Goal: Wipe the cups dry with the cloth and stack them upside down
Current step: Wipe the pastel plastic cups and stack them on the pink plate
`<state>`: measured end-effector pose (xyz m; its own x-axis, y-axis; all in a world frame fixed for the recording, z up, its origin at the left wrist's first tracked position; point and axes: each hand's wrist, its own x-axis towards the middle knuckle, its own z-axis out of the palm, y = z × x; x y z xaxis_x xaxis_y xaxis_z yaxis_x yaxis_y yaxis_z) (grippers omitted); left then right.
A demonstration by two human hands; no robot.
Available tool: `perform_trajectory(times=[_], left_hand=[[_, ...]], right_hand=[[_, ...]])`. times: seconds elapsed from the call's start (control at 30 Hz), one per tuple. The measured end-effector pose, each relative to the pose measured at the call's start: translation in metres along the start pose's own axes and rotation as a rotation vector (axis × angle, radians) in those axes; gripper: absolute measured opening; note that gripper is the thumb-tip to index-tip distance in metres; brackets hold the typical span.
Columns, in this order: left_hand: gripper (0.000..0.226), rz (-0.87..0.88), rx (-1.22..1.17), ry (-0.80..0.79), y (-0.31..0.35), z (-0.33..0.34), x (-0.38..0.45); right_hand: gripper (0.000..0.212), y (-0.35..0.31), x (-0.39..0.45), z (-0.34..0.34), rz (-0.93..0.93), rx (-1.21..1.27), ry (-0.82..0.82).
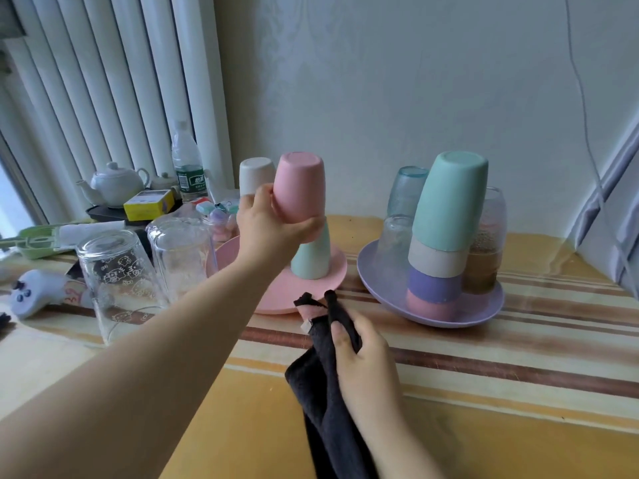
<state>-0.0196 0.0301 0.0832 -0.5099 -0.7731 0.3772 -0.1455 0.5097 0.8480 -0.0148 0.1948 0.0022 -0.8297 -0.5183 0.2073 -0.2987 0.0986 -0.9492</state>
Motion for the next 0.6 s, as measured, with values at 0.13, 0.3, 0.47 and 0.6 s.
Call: perform_trajectory(times=[0.13,0.3,0.47,0.6], left_hand=[[0.06,-0.031,0.029,-0.014,-0.004,0.025,0.023],[0.062,-0.059,0.059,0.001,-0.012,0.045,0.03],[0.058,-0.152,0.062,-0.022,-0.024,0.059,0.027],[0.061,-0.204,0.062,-0.007,-0.035,0.067,0.021]], right_hand=[[0.028,0.006,0.001,0.001,-0.005,-0.025,0.018],[0.03,0.009,0.001,0.002,0.007,-0.015,0.002],[0.033,0.009,0.001,0.002,0.025,0.01,-0.014],[0.033,0.008,0.001,0.002,0.013,0.002,-0.01]])
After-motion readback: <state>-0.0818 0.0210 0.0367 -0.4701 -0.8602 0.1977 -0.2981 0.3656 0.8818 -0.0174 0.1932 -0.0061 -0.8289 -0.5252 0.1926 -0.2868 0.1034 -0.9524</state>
